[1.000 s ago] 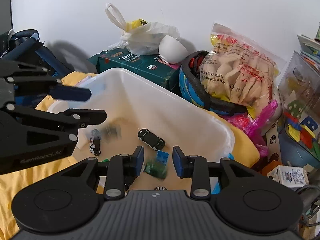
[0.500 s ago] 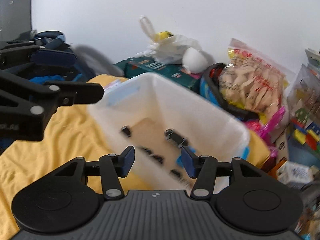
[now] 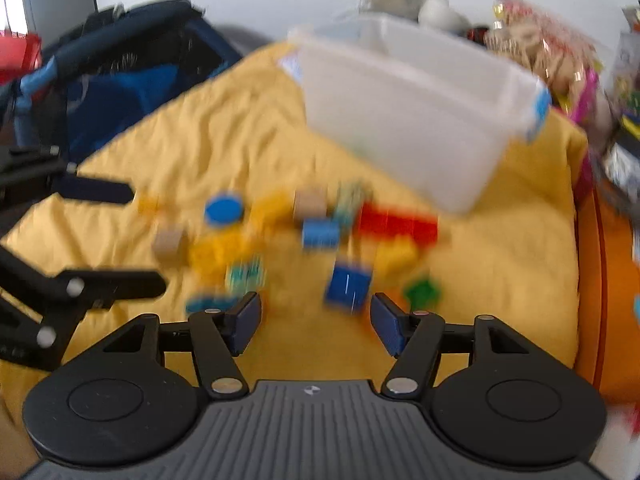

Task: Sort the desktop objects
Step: 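Move both open grippers back from the bin to the brick pile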

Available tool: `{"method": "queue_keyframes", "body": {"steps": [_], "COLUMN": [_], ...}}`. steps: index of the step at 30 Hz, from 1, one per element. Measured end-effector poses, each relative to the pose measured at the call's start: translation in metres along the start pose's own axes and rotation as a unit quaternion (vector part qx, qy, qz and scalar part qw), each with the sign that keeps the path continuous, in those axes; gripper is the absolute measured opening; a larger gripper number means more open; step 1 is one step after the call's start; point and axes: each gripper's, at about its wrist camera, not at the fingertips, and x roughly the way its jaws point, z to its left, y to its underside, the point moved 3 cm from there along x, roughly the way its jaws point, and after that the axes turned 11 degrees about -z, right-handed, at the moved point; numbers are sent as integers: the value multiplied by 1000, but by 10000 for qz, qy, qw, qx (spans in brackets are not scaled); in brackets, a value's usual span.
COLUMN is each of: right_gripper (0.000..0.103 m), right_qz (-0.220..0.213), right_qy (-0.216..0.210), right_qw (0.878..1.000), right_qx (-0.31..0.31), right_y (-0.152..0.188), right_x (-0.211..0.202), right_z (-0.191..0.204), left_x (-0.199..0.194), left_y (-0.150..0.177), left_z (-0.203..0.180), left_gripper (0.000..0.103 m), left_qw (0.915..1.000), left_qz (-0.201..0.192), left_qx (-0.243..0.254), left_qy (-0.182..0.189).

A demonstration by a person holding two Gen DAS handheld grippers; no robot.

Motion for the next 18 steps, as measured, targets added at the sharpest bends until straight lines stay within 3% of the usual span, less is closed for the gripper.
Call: {"method": "queue_keyframes", "body": {"steps": [4, 7, 11, 18], "right_gripper": [64, 64, 71, 77], "right_qz": [243, 330, 430, 375], "right_qy": [233, 387, 571, 452], "right_qw": [9984, 9950, 9957, 9976], "right_qx": [456, 865, 596, 359], "right_y": [35, 52, 56, 56], "right_x": [-7, -9, -7, -5], "right_z": [5, 10, 16, 27], "left_x": [1, 3, 7, 6], "left_y": [17, 13, 14, 21], "left_z": [-6, 1, 2, -7], "left_gripper": [79, 79, 79, 79], "left_qw": [9980, 9991, 9993, 9991], "left_qz": [210, 176, 245, 289], "left_qx": [534, 260, 198, 305], "left_qy": [-251, -278, -191, -46]}}
